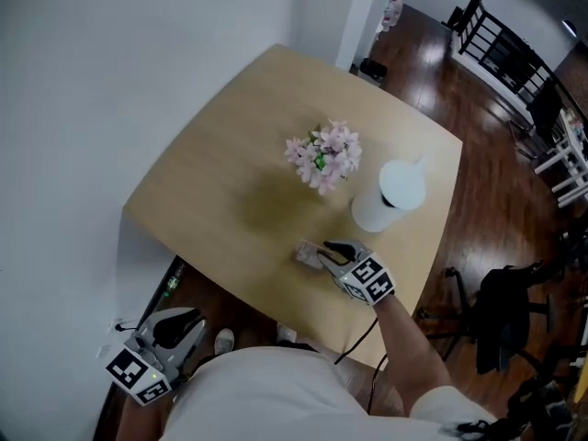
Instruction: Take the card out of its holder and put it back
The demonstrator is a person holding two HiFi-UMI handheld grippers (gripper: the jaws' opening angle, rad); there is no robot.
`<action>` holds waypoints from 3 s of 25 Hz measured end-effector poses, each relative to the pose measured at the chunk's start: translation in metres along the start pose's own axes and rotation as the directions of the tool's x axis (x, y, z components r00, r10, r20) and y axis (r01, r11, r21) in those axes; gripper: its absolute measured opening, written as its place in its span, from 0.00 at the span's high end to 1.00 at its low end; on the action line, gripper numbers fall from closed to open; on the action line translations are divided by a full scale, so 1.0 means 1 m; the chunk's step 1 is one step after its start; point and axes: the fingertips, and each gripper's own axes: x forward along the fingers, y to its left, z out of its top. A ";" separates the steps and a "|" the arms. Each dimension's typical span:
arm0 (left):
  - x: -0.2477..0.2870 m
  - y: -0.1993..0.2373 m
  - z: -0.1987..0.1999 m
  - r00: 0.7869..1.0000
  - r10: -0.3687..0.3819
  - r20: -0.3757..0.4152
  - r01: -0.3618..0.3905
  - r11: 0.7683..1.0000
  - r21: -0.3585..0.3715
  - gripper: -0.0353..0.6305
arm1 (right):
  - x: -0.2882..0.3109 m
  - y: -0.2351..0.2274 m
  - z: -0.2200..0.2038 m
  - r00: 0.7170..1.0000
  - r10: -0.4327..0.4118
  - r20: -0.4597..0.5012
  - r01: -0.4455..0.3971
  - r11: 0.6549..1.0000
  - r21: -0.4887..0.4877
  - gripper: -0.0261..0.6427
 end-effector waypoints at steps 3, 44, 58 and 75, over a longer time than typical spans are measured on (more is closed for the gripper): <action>0.001 0.001 0.000 1.000 0.020 -0.009 -0.020 1.000 -0.011 0.85 | 0.005 0.005 0.001 0.999 0.041 0.001 -0.041 0.999 -0.009 0.89; -0.127 0.047 -0.036 0.955 -0.295 -0.029 0.297 0.949 0.111 0.84 | -0.061 0.292 0.126 0.989 -0.034 0.146 0.037 0.999 -0.021 0.93; -0.134 0.053 -0.049 0.940 -0.342 -0.014 0.341 0.934 0.107 0.85 | -0.068 0.329 0.123 0.986 -0.062 0.156 0.061 0.998 0.012 0.93; -0.060 0.026 -0.016 0.978 -0.201 0.047 0.197 0.976 0.089 0.81 | -0.092 0.131 0.094 0.987 -0.088 0.135 0.089 0.996 -0.003 0.93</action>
